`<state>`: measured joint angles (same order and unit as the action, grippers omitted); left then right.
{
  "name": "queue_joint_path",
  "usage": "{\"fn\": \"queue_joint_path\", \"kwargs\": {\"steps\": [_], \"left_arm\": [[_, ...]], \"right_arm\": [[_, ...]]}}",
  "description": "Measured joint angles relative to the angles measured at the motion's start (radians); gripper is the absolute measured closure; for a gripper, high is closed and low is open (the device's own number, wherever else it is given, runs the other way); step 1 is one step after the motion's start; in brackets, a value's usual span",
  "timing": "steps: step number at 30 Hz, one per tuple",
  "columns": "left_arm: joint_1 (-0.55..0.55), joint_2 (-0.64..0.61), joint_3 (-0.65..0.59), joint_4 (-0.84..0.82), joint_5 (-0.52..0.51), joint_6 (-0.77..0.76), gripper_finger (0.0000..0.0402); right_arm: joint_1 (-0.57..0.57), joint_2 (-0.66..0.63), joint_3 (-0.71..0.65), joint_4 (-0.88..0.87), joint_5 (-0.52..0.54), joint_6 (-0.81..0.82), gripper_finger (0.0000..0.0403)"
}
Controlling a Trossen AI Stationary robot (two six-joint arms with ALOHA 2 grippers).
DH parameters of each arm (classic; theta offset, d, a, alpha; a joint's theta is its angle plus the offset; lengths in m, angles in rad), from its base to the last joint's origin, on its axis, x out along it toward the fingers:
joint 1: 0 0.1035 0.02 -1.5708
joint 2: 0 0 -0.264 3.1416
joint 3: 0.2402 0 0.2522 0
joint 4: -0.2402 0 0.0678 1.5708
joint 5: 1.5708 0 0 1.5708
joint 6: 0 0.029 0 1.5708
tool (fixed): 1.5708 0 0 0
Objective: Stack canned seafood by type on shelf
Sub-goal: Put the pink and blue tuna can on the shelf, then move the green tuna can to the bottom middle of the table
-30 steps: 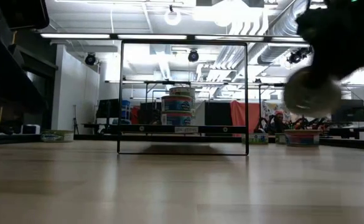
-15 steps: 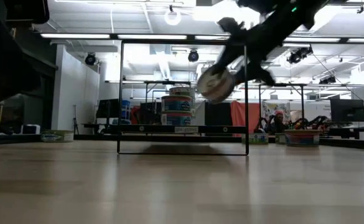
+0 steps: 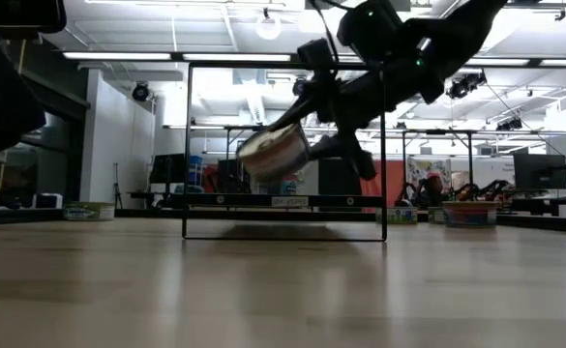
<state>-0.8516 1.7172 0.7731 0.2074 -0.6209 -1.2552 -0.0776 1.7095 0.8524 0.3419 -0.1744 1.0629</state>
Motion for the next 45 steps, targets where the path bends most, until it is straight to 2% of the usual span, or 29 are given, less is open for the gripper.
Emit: {"fn": "queue_joint_path", "kwargs": {"steps": [6,11,13,18,23,32,37,45], "left_arm": [[0.0,0.0,0.0,-0.001,0.0,0.001,0.0402],[0.0,0.0,0.0,-0.007,0.0,0.002,0.0401],[0.0,0.0,0.0,-0.009,0.0,0.002,0.0401],[0.0,0.0,0.0,-0.009,0.0,0.002,0.0402],[0.0,0.0,0.0,-0.009,0.0,0.002,0.0402],[-0.002,0.0,0.001,-0.011,0.043,0.002,0.0402],[-0.002,0.0,0.001,-0.025,0.043,0.002,0.0401],[-0.007,-0.003,0.001,-0.027,0.059,0.005,0.0401]], "right_arm": [[0.002,0.025,0.0,0.017,-0.03,0.043,0.0235],[0.002,0.025,0.0,0.012,-0.012,0.063,0.0235],[0.002,0.025,0.0,-0.001,0.003,0.075,0.0212],[0.002,0.025,0.001,-0.036,0.008,0.089,0.0119],[0.002,0.024,0.01,-0.067,-0.004,0.074,0.0104],[0.001,-0.03,0.127,-0.346,0.012,-0.054,0.0107],[0.001,-0.036,0.236,-0.588,0.065,-0.159,0.0106],[-0.009,-0.036,0.37,-0.81,0.111,-0.33,0.0105]]}}
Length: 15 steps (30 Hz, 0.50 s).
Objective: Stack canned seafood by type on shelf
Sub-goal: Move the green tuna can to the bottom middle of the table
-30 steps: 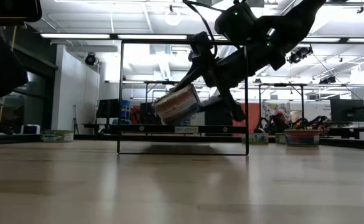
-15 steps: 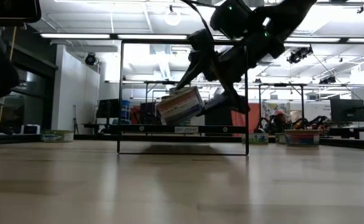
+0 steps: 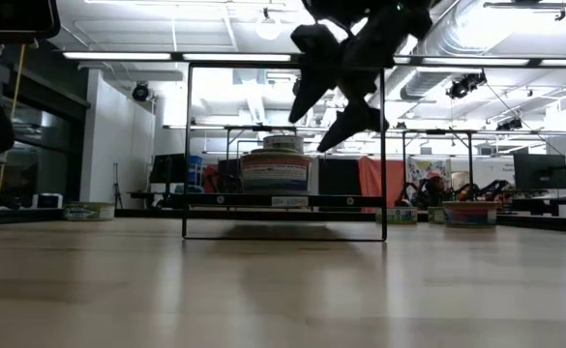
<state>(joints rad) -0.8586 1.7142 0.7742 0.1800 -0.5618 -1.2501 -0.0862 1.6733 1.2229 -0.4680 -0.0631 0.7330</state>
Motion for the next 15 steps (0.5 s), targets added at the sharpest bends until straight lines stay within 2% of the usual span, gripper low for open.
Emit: {"fn": "queue_joint_path", "kwargs": {"steps": [4,8,12,15], "left_arm": [[-0.034,-0.041,0.0,-0.016,-0.011,0.062,0.0402],[-0.07,-0.126,0.0,-0.132,-0.107,0.047,0.0402],[-0.094,-0.244,0.0,-0.243,-0.265,0.024,0.0401],[-0.089,-0.332,0.0,-0.274,-0.342,0.075,0.0401]], "right_arm": [[-0.013,-0.02,0.083,-0.206,0.086,-0.118,0.0105],[-0.024,-0.091,0.108,-0.398,0.213,-0.159,0.0105],[-0.048,-0.215,0.031,-0.531,0.306,-0.099,0.0105],[-0.076,-0.34,-0.09,-0.541,0.326,0.022,0.0112]]}}
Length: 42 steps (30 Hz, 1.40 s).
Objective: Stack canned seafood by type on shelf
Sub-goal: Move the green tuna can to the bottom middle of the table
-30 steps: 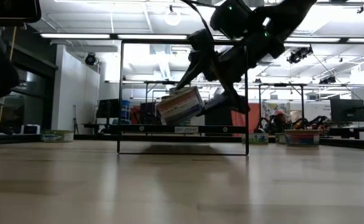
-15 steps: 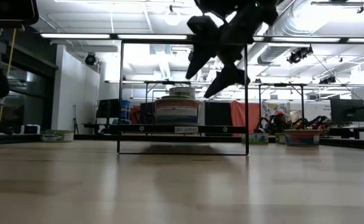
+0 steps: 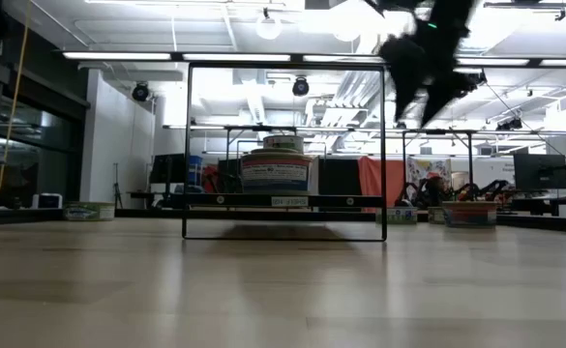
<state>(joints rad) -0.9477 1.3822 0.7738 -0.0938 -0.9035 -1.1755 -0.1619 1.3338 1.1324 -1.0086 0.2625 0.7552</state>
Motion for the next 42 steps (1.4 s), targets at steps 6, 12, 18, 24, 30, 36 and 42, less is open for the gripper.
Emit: {"fn": "queue_joint_path", "kwargs": {"steps": [6,12,18,24,30,36,42], "left_arm": [[0.091,-0.151,0.0,-0.007,-0.051,0.184,0.0401],[0.334,-0.273,0.0,0.172,0.295,0.499,0.0401],[0.595,-0.296,0.0,0.366,0.457,0.678,0.0401],[0.719,-0.282,0.0,0.413,0.42,0.657,0.0401],[0.739,-0.281,0.0,0.414,0.345,0.719,0.0401],[0.731,-0.281,0.0,0.413,0.323,0.73,0.0401],[0.692,-0.292,0.0,0.411,0.325,0.801,0.0401]], "right_arm": [[-0.029,-0.186,-0.275,0.206,0.054,0.367,0.0165],[-0.157,-0.133,-0.375,0.543,0.077,0.304,0.0362],[-0.422,0.042,-0.338,0.642,0.072,0.085,0.0397],[-0.553,0.185,-0.299,0.776,0.038,-0.07,0.0402],[-0.574,0.307,-0.292,0.887,-0.04,-0.056,0.0402],[-0.572,0.345,-0.29,0.884,-0.026,-0.088,0.0403],[-0.508,0.329,-0.29,0.795,-0.072,-0.149,0.0403]]}}
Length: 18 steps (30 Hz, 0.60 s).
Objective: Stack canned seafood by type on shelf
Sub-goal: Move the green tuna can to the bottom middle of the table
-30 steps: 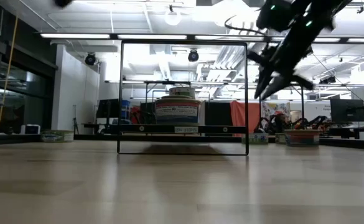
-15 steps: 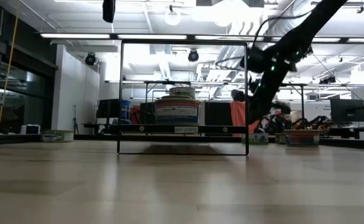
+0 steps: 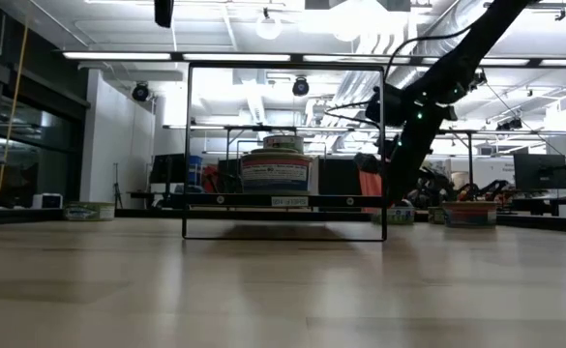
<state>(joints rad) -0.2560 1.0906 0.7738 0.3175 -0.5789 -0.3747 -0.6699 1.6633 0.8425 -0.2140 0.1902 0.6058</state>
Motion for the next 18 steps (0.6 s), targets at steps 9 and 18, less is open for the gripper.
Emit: {"fn": "queue_joint_path", "kwargs": {"steps": [9,18], "left_arm": [[-0.082,-0.111,0.0,-0.116,0.076,0.073,0.0401],[-0.241,-0.204,0.0,-0.283,0.091,0.119,0.0401]], "right_arm": [[0.337,-0.09,-0.003,-0.293,-0.002,0.15,0.0403],[0.787,-0.164,-0.009,-0.541,-0.025,0.62,0.0403]]}}
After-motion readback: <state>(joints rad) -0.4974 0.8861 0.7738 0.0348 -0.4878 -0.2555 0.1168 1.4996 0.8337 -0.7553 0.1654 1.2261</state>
